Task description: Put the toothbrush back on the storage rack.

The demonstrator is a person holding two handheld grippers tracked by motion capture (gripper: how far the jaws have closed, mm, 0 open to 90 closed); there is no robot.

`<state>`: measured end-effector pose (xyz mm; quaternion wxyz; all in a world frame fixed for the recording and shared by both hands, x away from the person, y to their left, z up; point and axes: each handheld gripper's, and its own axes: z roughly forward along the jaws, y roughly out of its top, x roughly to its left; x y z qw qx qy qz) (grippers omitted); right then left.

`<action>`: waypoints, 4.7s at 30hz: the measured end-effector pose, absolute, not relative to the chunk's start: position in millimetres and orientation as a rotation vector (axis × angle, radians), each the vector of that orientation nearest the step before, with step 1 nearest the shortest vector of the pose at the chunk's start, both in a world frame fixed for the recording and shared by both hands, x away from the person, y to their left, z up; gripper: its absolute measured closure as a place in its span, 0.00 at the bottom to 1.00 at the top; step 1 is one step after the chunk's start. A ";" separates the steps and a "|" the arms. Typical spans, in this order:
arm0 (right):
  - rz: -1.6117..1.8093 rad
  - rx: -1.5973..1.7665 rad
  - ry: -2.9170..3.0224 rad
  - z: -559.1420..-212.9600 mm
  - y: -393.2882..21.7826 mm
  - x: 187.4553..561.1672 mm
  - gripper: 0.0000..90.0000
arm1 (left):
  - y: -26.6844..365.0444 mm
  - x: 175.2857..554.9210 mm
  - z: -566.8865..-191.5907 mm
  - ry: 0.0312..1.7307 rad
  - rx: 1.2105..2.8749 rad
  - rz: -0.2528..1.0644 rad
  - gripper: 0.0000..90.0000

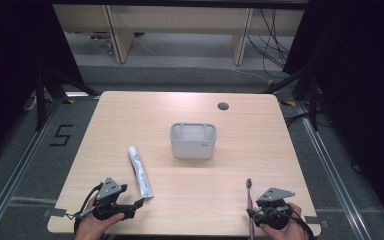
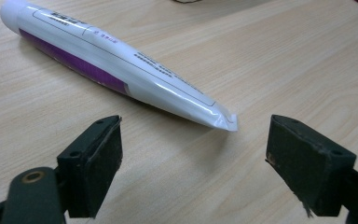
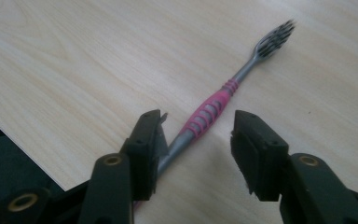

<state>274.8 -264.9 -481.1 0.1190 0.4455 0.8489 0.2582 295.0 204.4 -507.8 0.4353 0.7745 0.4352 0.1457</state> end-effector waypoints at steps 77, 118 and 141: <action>0.250 0.999 2.849 -467.2 -228.2 341.5 0.89 | 204.3 295.1 -507.4 1.084 1.927 0.358 0.21; 1.095 1.073 2.370 -380.6 -235.4 398.2 0.88 | 206.0 294.9 -506.8 1.077 1.943 0.358 0.21; 1.389 1.020 2.150 -364.0 -206.9 439.0 0.88 | 206.3 294.5 -506.0 1.077 1.945 0.359 0.21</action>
